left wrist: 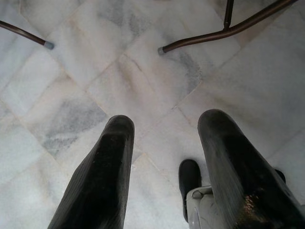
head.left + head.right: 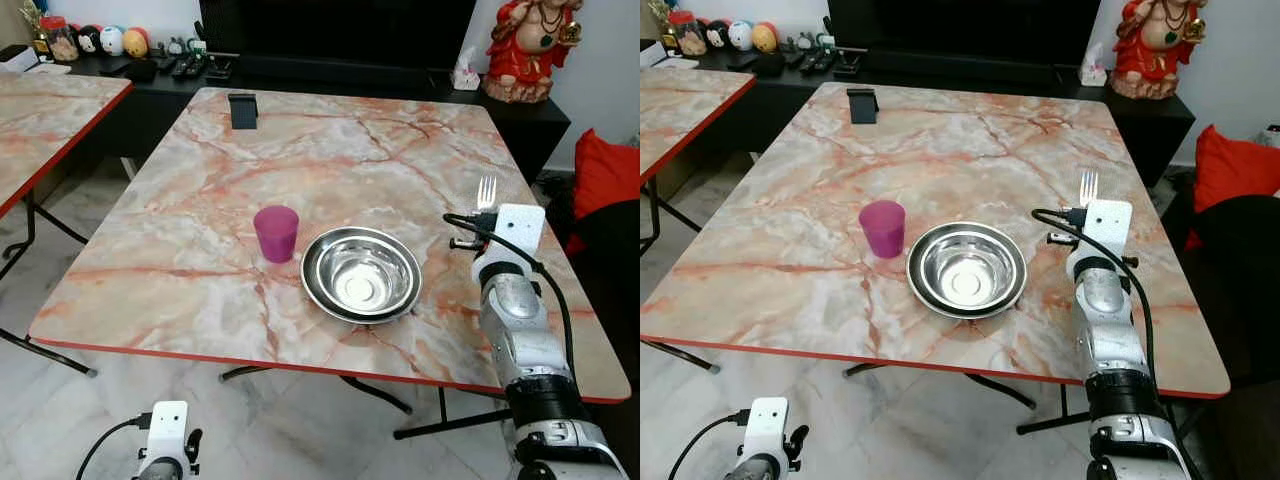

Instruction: Setting the table

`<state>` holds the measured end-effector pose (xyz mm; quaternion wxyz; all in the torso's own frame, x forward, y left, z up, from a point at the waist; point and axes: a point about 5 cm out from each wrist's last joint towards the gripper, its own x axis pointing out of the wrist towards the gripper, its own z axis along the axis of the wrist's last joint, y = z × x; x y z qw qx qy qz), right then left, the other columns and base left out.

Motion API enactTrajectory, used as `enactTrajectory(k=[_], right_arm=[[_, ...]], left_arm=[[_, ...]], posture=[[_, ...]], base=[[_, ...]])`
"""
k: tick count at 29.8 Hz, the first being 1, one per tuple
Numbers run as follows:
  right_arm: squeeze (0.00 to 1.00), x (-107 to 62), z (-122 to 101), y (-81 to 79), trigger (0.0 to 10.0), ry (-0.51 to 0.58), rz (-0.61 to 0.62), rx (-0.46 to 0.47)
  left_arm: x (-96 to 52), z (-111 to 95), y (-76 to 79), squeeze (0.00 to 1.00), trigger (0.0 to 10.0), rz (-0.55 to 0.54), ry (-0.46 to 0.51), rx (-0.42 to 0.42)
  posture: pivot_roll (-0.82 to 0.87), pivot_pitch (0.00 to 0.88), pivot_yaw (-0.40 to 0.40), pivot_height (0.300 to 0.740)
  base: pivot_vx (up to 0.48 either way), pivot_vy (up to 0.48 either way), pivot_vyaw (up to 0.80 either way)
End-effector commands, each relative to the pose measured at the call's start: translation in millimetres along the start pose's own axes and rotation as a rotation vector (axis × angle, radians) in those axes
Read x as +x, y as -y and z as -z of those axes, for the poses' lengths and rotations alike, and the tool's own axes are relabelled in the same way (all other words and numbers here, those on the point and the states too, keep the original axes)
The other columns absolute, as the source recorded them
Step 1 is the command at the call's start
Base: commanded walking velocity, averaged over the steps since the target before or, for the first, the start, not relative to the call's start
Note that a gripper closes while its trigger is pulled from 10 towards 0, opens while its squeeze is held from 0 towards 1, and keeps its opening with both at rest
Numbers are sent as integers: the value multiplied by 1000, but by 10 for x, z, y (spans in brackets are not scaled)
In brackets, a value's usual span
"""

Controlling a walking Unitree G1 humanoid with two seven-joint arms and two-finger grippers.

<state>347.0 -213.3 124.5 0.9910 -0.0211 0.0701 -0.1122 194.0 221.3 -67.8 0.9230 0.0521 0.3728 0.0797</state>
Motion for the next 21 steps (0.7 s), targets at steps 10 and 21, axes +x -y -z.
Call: enactTrajectory(k=[10,21], right_arm=[[0,11,99,-88,10000,-137,-79,-7],[0,-24,245,-168,10000,-215,-107,-12]], left_arm=[[12,-21,22,0,10000,7,-7,-7],[12,-21,24,0,10000,8,-7,-8]], posture=[[-35,0,-48,740],[-30,4,-49,740]], base=[[0,0,0],[0,0,0]])
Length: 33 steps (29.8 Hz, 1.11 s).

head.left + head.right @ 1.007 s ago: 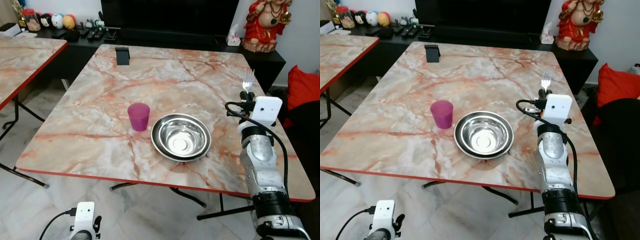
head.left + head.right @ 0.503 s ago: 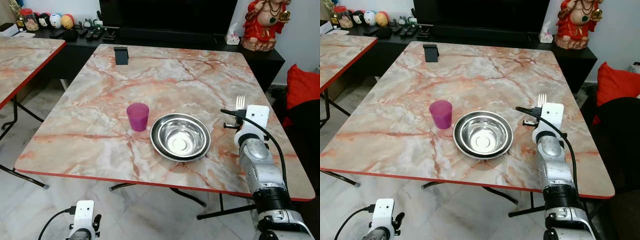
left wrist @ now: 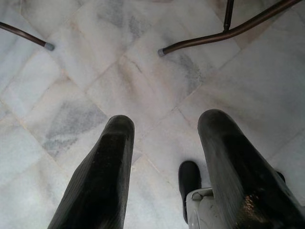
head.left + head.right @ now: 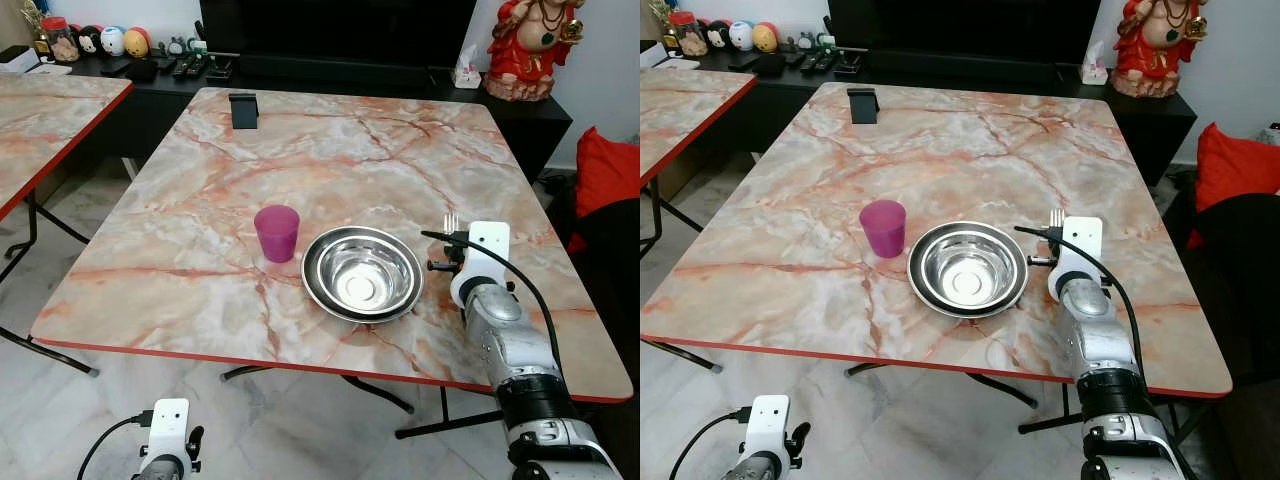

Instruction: Setting the table

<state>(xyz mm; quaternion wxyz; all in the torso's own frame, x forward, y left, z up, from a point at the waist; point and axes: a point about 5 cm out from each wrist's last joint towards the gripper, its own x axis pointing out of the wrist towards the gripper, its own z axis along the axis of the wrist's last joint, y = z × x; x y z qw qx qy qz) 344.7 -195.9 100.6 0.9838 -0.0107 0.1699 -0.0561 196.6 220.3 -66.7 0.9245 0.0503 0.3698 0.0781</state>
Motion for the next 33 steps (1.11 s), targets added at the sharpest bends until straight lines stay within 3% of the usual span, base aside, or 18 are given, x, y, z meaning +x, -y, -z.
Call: enactTrajectory(k=[1,10,33], right_arm=[[0,2,20,19,10000,-25,14,-1],[0,7,76,76,10000,-46,72,17],[0,24,193,-50,10000,-73,31,58]], left_arm=[[3,7,12,0,10000,4,-14,-6],[1,14,5,0,10000,5,-17,-1],[-3,26,2,0,10000,5,-21,4]], posture=[[-30,4,-50,740],[-31,7,-47,740],[-27,9,-46,740]], base=[[0,0,0],[0,0,0],[0,0,0]])
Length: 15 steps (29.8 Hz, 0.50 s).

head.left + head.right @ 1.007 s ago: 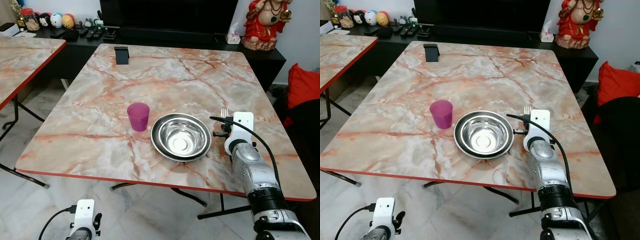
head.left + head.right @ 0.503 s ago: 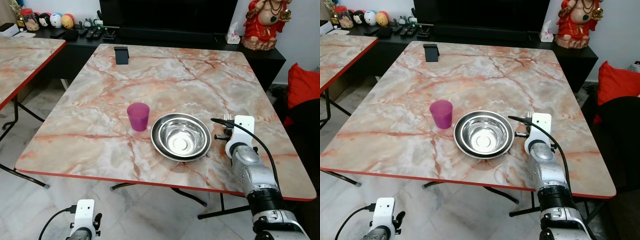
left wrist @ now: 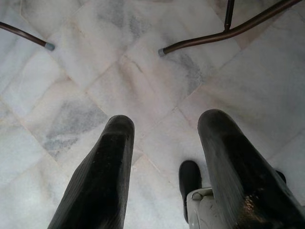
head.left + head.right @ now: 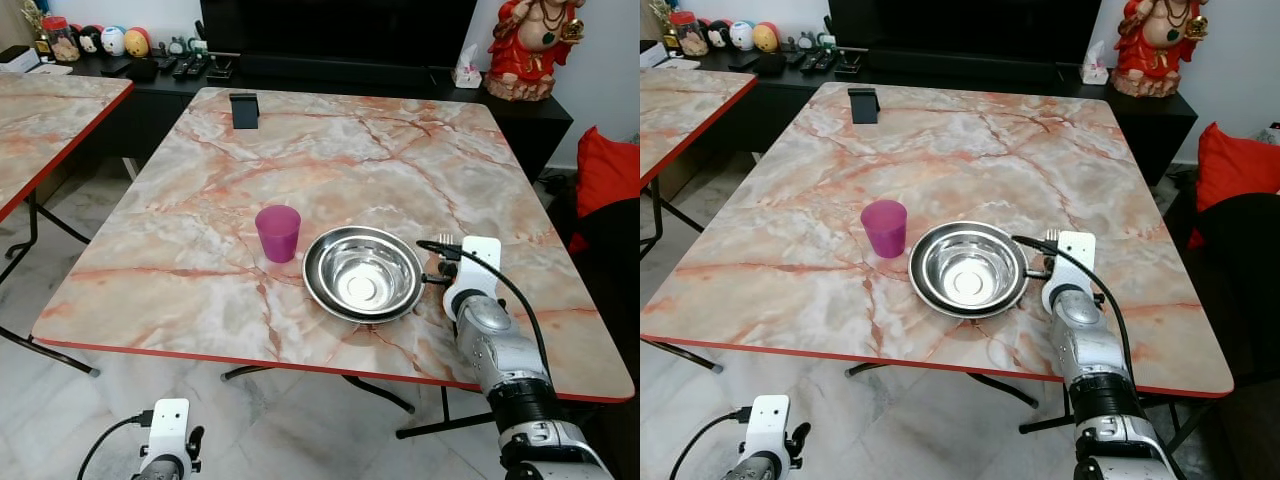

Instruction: Setting the table

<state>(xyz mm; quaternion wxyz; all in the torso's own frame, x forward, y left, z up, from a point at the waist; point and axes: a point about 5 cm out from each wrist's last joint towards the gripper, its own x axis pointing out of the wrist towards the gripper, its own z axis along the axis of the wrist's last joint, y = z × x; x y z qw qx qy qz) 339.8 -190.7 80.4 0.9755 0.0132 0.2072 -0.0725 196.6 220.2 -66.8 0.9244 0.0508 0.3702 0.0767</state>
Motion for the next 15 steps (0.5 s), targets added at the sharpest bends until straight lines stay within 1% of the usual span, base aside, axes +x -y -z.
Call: enactTrajectory(k=[1,10,13,15], right_arm=[[0,8,-11,1,10000,6,6,10],[0,22,20,-33,10000,7,-6,5],[0,24,19,-29,10000,11,-6,-18],[0,27,19,-18,10000,16,-2,-57]], left_arm=[[-3,26,1,0,10000,3,-20,2],[-3,25,6,0,10000,4,-18,9],[-4,26,7,0,10000,5,-18,10],[-5,28,8,0,10000,5,-18,12]], posture=[[-27,10,-46,740],[-24,9,-46,740],[-23,10,-46,740],[-24,11,-46,740]], base=[[0,0,0],[0,0,0],[0,0,0],[0,0,0]])
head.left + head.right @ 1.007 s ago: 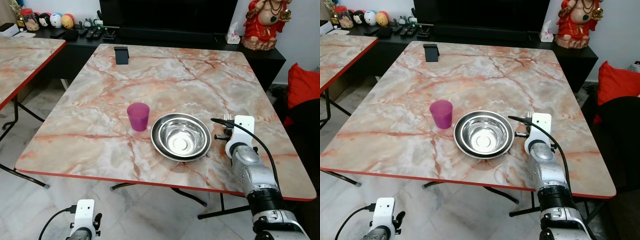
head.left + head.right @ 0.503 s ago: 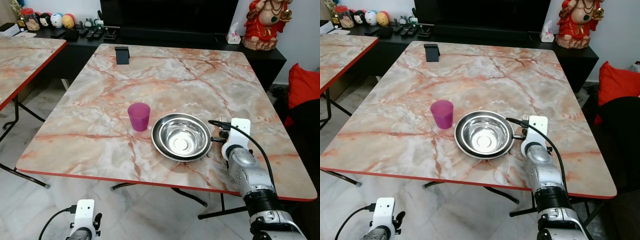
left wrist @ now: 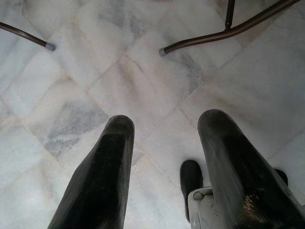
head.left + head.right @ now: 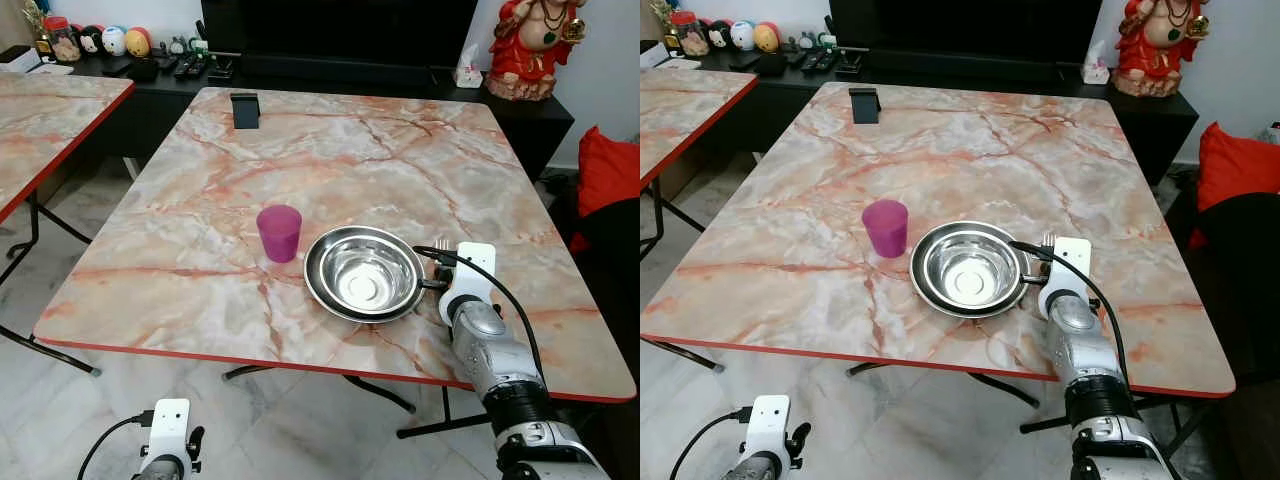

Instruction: Setting the table

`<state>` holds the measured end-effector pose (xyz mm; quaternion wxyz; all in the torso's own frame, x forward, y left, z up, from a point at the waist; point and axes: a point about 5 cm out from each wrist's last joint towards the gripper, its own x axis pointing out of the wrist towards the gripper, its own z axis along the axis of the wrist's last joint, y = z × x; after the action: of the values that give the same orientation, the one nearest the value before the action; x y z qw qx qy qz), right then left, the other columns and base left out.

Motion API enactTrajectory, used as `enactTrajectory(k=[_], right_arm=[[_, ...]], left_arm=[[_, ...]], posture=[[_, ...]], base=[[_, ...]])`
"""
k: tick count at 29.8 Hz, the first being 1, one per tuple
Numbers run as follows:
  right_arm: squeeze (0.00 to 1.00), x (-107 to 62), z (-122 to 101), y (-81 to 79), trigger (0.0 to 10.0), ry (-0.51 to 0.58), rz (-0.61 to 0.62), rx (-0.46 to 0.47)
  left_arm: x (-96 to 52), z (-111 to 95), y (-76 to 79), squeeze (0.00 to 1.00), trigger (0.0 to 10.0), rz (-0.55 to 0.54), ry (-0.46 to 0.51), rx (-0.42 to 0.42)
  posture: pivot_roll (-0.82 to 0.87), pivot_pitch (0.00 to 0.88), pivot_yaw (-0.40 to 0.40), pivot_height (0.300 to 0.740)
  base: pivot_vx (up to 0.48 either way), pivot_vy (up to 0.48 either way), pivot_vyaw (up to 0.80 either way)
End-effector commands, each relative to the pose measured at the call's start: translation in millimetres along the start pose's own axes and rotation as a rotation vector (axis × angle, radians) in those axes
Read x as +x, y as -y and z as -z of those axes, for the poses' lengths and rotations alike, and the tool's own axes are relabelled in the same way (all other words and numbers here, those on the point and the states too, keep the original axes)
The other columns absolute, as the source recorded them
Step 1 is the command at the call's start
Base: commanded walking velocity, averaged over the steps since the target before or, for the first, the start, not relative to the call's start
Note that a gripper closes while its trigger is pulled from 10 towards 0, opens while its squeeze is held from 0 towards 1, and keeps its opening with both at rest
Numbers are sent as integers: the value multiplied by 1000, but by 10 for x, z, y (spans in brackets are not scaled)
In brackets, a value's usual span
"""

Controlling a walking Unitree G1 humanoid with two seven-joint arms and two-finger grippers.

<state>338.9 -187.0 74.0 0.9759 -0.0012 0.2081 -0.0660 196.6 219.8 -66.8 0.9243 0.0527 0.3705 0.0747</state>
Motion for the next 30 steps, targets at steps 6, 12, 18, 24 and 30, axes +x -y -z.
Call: enactTrajectory(k=[6,12,18,24,30], right_arm=[[0,16,-42,21,10000,20,0,-26],[0,17,-44,24,10000,23,7,-22],[0,20,-41,29,10000,21,16,-12],[0,21,-37,30,10000,20,18,-9],[0,22,-29,23,10000,18,18,-5]], left_arm=[[-6,31,10,0,10000,5,-18,11],[-5,29,12,0,10000,7,-17,12],[-6,29,9,0,10000,6,-17,14],[-6,30,9,0,10000,6,-16,14],[-6,27,6,0,10000,6,-15,16]], posture=[[-26,11,-45,740],[-25,12,-45,740],[-23,12,-44,740],[-23,13,-43,740],[-21,12,-41,740]], base=[[0,0,0],[0,0,0],[0,0,0],[0,0,0],[0,0,0]])
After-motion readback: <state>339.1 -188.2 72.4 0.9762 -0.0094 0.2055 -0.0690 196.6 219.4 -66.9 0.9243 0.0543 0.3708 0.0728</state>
